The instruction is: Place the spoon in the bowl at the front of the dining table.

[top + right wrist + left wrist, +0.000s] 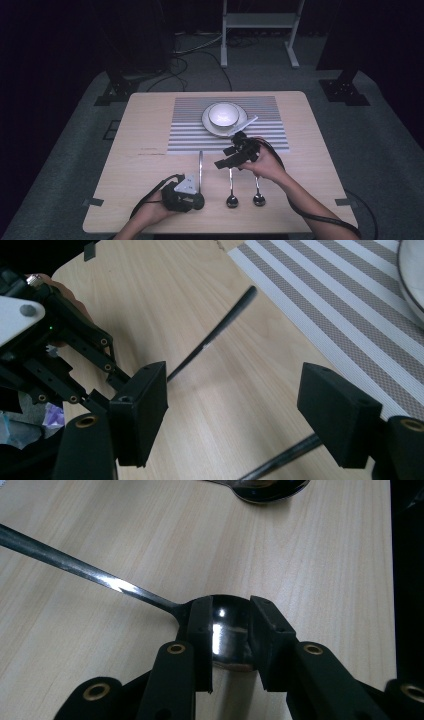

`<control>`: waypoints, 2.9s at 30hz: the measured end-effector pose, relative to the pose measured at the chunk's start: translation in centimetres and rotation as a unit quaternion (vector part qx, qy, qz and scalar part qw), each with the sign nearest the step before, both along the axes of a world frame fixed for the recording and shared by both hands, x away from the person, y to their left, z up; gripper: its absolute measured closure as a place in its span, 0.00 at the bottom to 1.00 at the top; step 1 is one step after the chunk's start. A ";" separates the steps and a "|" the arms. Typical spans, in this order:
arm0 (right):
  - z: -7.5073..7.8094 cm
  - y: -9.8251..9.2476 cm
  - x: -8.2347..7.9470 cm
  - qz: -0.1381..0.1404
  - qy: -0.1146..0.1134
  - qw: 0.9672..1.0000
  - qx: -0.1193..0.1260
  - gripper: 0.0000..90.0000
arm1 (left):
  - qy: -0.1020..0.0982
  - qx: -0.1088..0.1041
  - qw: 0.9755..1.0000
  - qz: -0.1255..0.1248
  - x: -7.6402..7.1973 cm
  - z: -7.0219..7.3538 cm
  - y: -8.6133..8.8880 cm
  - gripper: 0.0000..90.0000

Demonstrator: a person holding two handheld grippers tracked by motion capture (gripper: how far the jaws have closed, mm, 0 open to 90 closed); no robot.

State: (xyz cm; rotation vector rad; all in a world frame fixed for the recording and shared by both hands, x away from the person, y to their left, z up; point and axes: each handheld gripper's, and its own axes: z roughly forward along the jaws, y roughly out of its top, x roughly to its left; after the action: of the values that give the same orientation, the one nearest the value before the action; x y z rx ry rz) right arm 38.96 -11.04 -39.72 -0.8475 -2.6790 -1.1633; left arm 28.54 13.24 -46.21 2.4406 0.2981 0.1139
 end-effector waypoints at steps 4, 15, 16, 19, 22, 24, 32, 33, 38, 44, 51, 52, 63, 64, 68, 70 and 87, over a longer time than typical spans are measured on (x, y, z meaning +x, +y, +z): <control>-0.2 1.1 0.5 0.007 0.004 1.000 -0.011 0.30 | -0.005 0.004 1.000 -0.004 0.0 0.0 0.0 0.80; -0.9 3.2 1.8 0.014 0.020 0.999 -0.024 0.30 | -0.009 0.005 1.000 -0.005 0.0 0.0 -0.1 0.80; -1.0 3.4 1.9 0.015 0.021 0.999 -0.027 0.30 | -0.009 0.006 1.000 -0.005 0.0 0.0 -0.1 0.80; -1.1 3.8 2.2 0.016 0.024 0.999 -0.030 0.30 | -0.011 0.006 1.000 -0.006 0.0 0.0 -0.1 0.80; -1.2 4.2 2.5 0.019 0.027 0.999 -0.030 0.30 | -0.013 0.007 1.000 -0.008 0.1 0.0 -0.1 0.80; -1.3 4.5 2.6 0.019 0.032 0.999 -0.030 0.30 | -0.014 0.007 1.000 -0.008 0.1 0.0 -0.1 0.80; -1.7 5.7 3.0 0.025 0.038 0.998 -0.036 0.32 | -0.014 0.007 1.000 -0.008 0.0 0.0 -0.2 0.80; -1.7 5.9 3.0 0.026 0.037 0.998 -0.037 0.32 | -0.014 0.008 1.000 -0.008 0.1 0.0 -0.1 0.80; -2.0 6.6 3.4 0.026 0.042 0.998 -0.045 0.37 | -0.015 0.008 1.000 -0.009 0.1 0.0 -0.1 0.80; -2.3 6.9 3.7 0.021 0.052 0.997 -0.052 0.50 | -0.015 0.007 1.000 -0.009 0.1 0.0 -0.1 0.80; -2.8 7.4 4.0 0.018 0.064 0.996 -0.058 0.69 | -0.013 0.006 1.000 -0.007 0.1 0.0 -0.1 0.80; -2.8 7.5 4.1 0.020 0.066 0.996 -0.057 0.71 | -0.012 0.006 1.000 -0.008 0.1 0.0 -0.1 0.79; -1.3 7.6 4.1 0.015 0.093 0.995 -0.028 0.89 | -0.026 0.026 0.999 0.001 0.0 0.5 0.1 0.68; -0.9 7.5 4.0 0.015 0.096 0.995 -0.022 0.90 | -0.023 0.025 0.999 0.004 0.1 0.6 0.3 0.66; 0.8 7.0 4.0 0.014 0.107 0.994 0.001 0.98 | -0.010 -0.011 0.999 0.037 0.7 1.6 1.9 0.63; 1.7 6.7 3.9 0.011 0.098 0.995 0.002 0.98 | -0.012 -0.016 0.999 0.046 0.9 1.9 2.5 0.61; 3.7 4.1 4.2 -0.018 0.085 0.996 0.005 0.98 | 0.014 -0.029 0.990 0.140 2.7 1.7 6.0 0.32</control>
State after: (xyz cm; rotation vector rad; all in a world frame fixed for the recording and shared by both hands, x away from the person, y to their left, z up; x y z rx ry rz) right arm 43.19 -6.89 -35.98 -0.9519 -2.5292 -1.0578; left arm 31.28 19.28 -44.46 2.3315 0.6477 0.1903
